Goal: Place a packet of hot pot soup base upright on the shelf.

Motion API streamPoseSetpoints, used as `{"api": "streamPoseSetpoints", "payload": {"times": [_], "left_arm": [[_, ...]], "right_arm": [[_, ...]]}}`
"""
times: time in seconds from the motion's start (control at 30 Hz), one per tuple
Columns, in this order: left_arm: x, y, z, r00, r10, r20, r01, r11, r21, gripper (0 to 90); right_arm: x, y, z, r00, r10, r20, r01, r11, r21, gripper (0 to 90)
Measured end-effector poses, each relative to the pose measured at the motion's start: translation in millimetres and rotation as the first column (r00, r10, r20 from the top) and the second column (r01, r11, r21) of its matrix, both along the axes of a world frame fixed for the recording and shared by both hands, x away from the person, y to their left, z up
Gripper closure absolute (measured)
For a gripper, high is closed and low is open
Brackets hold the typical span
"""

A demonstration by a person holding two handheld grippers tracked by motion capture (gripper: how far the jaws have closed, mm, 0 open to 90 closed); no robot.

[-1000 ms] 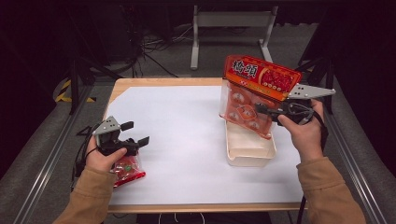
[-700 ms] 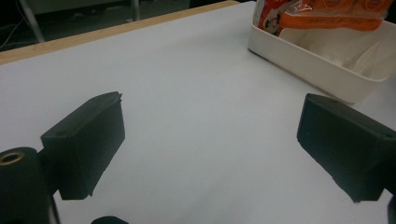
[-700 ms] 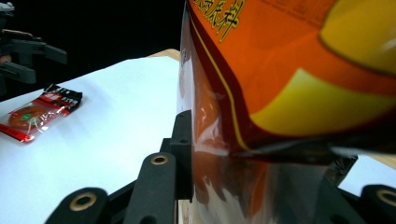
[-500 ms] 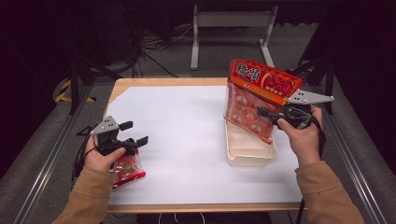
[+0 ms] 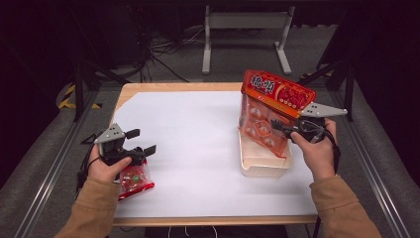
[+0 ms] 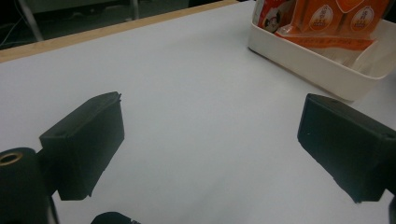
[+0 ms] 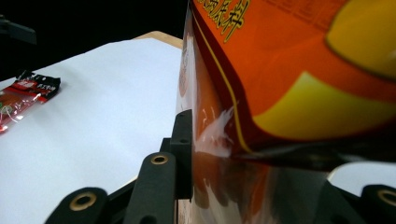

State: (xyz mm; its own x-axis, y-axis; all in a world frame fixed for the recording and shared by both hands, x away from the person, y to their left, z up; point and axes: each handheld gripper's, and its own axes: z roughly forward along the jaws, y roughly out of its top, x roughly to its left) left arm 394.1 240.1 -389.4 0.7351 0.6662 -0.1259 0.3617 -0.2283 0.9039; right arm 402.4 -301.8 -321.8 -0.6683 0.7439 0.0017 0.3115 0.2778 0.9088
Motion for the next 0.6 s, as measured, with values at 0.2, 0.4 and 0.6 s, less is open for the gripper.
{"api": "streamPoseSetpoints", "payload": {"times": [0.2,0.4,0.6], "left_arm": [[0.7,0.2,-0.2,1.0000,0.000,0.001,0.000,1.0000,0.007,7.9],[1.0,-1.8,-0.9,0.9999,-0.009,0.005,0.009,0.9998,0.015,8.3],[1.7,0.5,-1.1,1.0000,-0.004,0.004,0.004,0.9998,0.019,8.2]], "right_arm": [[-1.2,-2.1,-8.0,0.9999,-0.001,-0.014,0.001,1.000,0.012,70.4],[-1.1,0.0,-19.9,0.9994,0.006,-0.034,-0.006,1.000,-0.001,70.4],[2.1,4.4,-35.5,0.9980,0.002,-0.064,-0.003,1.000,-0.030,70.4]]}}
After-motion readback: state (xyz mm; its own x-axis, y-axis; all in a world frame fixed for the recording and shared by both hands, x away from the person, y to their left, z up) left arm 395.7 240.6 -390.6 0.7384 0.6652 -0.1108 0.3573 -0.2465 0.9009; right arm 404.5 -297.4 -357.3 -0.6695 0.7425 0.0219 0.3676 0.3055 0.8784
